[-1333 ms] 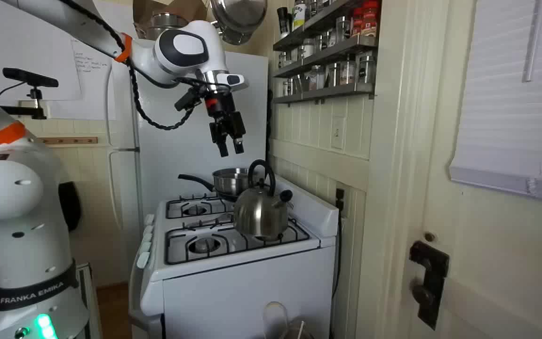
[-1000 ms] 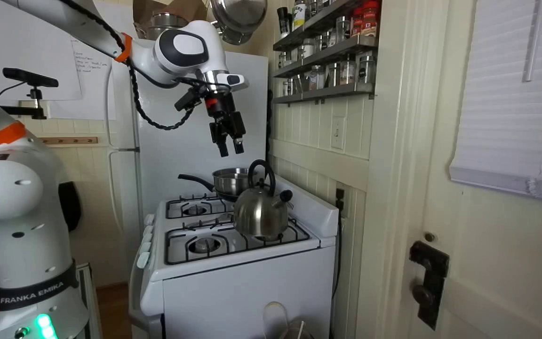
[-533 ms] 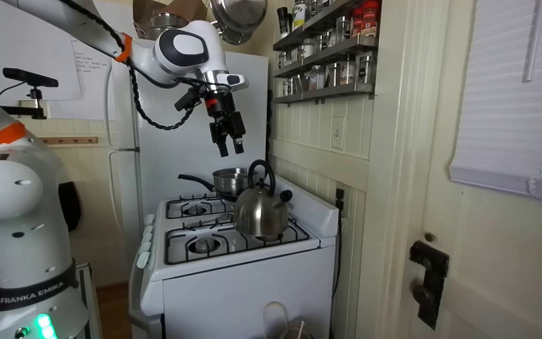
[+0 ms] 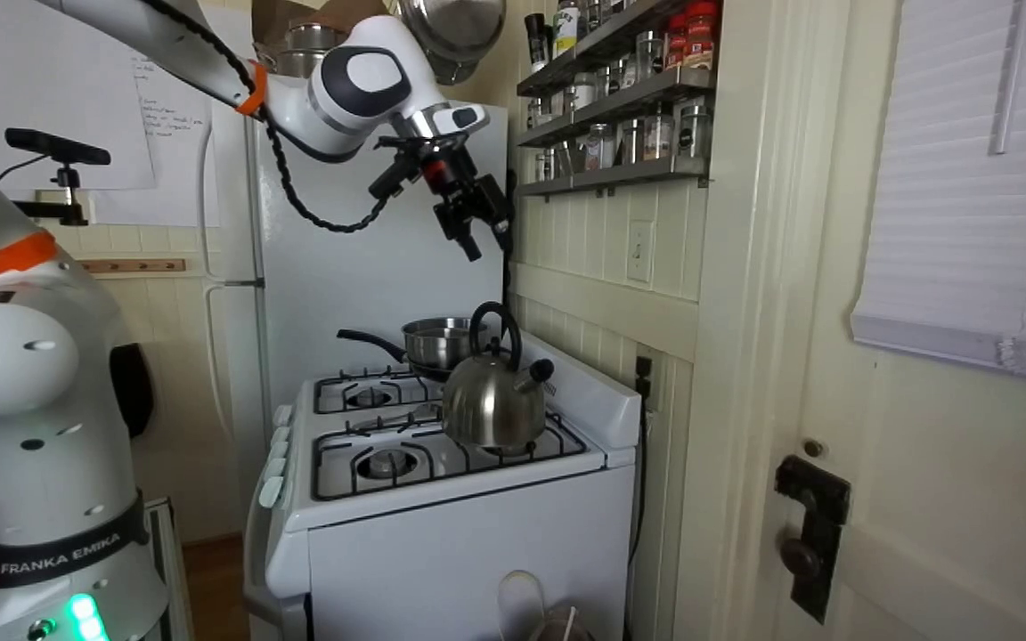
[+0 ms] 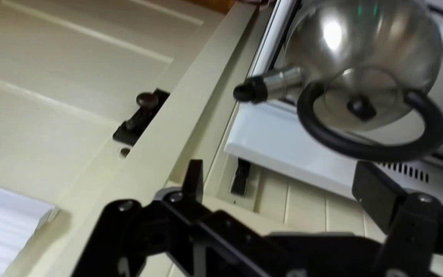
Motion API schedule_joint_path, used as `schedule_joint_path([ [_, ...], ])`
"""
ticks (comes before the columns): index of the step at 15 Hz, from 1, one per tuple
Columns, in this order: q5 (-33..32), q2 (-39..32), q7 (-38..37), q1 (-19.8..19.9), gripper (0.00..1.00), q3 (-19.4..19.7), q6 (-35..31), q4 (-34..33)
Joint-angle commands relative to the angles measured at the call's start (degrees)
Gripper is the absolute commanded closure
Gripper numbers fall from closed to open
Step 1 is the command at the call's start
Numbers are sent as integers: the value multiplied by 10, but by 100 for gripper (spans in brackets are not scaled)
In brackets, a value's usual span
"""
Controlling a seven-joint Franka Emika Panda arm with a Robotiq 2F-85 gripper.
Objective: Pour some spice into the silver bowl
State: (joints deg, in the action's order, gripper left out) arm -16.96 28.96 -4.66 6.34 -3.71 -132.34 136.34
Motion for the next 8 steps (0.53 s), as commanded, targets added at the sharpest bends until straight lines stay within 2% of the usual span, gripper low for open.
schedule_joint_path([
  [1, -31, -60, -18, 13, 0, -4, -63, -85],
  [7, -25, -137, -18, -6, 0, -21, -127, -213],
  [8, 0, -152, 9, -23, 0, -15, -123, -235],
])
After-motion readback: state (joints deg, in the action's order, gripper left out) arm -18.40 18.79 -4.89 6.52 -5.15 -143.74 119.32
